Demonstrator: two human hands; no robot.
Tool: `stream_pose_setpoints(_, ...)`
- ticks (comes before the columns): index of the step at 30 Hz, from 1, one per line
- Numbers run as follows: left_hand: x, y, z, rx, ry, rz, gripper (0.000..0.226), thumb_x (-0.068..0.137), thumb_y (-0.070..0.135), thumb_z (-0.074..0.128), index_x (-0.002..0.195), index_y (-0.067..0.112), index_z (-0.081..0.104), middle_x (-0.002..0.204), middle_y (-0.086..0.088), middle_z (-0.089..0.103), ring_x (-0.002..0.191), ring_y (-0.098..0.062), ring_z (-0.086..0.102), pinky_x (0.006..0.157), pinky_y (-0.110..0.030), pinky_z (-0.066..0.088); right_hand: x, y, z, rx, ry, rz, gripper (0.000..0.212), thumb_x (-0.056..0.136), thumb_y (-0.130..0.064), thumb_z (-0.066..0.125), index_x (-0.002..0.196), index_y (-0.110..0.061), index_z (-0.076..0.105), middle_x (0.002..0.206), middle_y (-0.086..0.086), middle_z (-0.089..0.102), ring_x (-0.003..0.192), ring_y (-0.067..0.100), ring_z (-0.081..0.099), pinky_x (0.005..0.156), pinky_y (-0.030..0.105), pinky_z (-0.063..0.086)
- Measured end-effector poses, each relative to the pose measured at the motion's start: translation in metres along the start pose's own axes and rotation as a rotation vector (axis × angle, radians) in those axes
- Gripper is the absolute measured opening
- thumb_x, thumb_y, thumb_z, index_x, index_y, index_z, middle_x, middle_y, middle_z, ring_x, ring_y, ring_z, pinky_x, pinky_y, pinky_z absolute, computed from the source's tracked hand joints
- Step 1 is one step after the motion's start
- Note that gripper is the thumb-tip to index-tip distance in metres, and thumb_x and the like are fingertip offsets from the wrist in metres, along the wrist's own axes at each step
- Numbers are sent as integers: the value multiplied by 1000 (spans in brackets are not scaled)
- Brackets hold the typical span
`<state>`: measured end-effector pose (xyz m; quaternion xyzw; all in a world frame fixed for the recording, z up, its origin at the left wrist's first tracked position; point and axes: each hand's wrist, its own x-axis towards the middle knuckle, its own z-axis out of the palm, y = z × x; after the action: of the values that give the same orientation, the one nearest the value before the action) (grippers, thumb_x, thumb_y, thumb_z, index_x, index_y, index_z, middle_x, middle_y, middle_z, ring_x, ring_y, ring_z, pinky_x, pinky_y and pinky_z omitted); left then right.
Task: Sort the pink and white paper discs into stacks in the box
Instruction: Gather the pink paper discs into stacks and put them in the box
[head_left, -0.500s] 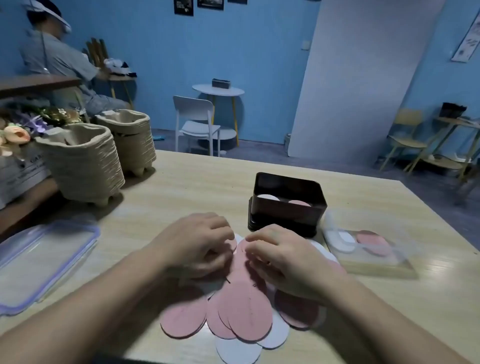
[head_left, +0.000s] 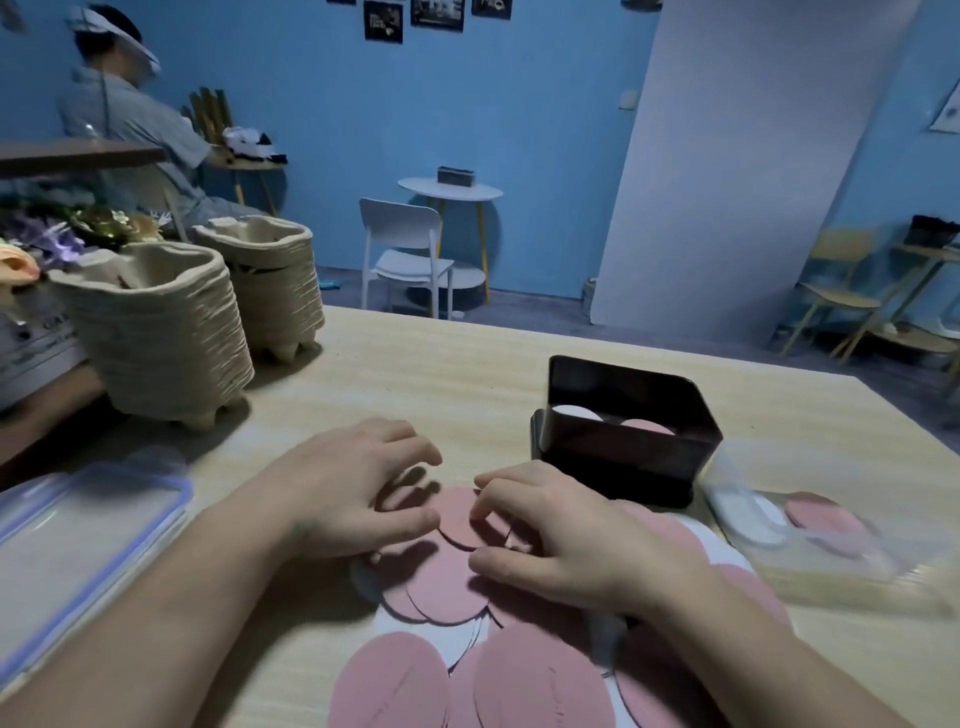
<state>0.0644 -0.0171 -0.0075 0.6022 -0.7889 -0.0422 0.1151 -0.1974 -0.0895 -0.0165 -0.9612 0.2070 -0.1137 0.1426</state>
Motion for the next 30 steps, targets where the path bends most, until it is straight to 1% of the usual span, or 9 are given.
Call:
stream_pose_setpoints(3, 1, -2, 1, -54, -80, -8, 70, 79, 84, 48, 135, 42, 54, 126, 24, 50, 120, 0, 47, 101, -36, 48, 3, 2, 2, 4, 0, 31, 34, 89, -61, 60, 108, -33, 55, 104, -15, 58, 114, 7, 51, 94, 35, 50)
stream_pose_setpoints(5, 1, -2, 2, -75, -102, -13, 71, 76, 85, 50, 132, 43, 56, 127, 26, 49, 121, 1, 47, 102, -36, 48, 6, 3, 2, 52, 9, 51, 30, 89, -56, 63, 107, -33, 56, 99, -12, 60, 114, 10, 54, 93, 37, 50)
stream_pose_setpoints(10, 3, 3, 2, -135, -113, 4, 65, 77, 83, 56, 128, 43, 57, 124, 30, 48, 120, 4, 45, 101, -36, 48, 4, 4, -1, 76, 99, 35, 33, 87, -52, 75, 104, -30, 58, 104, -10, 61, 96, 7, 54, 87, 30, 49)
stream_pose_setpoints(15, 3, 11, 3, -170, -106, 5, 62, 78, 76, 57, 129, 40, 59, 125, 29, 50, 121, 3, 47, 102, -34, 47, -15, 13, -10, 33, 149, 34, 34, 86, -56, 71, 103, -30, 57, 114, -11, 59, 104, 12, 61, 85, 37, 53)
stream_pose_setpoints(18, 2, 9, 1, -195, -149, -27, 61, 72, 61, 54, 129, 41, 59, 124, 29, 50, 122, 3, 46, 104, -34, 46, -24, 19, -12, 38, 166, 31, 37, 86, -59, 72, 105, -29, 60, 115, -10, 60, 104, 13, 64, 83, 38, 55)
stream_pose_setpoints(20, -1, 3, -4, -222, -163, -63, 68, 63, 50, 52, 130, 41, 59, 123, 30, 51, 123, 4, 45, 106, -32, 46, -25, 22, -14, 56, 176, 32, 39, 86, -60, 72, 107, -29, 62, 117, -11, 61, 106, 13, 64, 84, 38, 55)
stream_pose_setpoints(24, -6, -2, -10, -236, -201, -94, 73, 62, 39, 57, 135, 42, 59, 127, 28, 51, 126, 5, 43, 111, -26, 41, -26, 20, -15, 64, 178, -2, 38, 87, -58, 73, 107, -27, 65, 123, -14, 62, 115, 7, 63, 89, 33, 54)
stream_pose_setpoints(26, -7, 0, -10, -248, -219, -83, 73, 60, 41, 55, 133, 45, 60, 126, 31, 49, 126, 7, 42, 109, -24, 41, -25, 18, -14, 52, 175, -13, 37, 88, -57, 73, 106, -25, 67, 125, -14, 62, 116, 4, 62, 91, 30, 53)
stream_pose_setpoints(30, -6, -2, -9, -280, -203, -83, 64, 66, 37, 58, 130, 44, 62, 123, 29, 51, 124, 6, 45, 106, -23, 42, -24, 16, -12, 45, 176, -19, 35, 89, -54, 74, 105, -23, 68, 126, -12, 62, 117, 2, 60, 92, 27, 52)
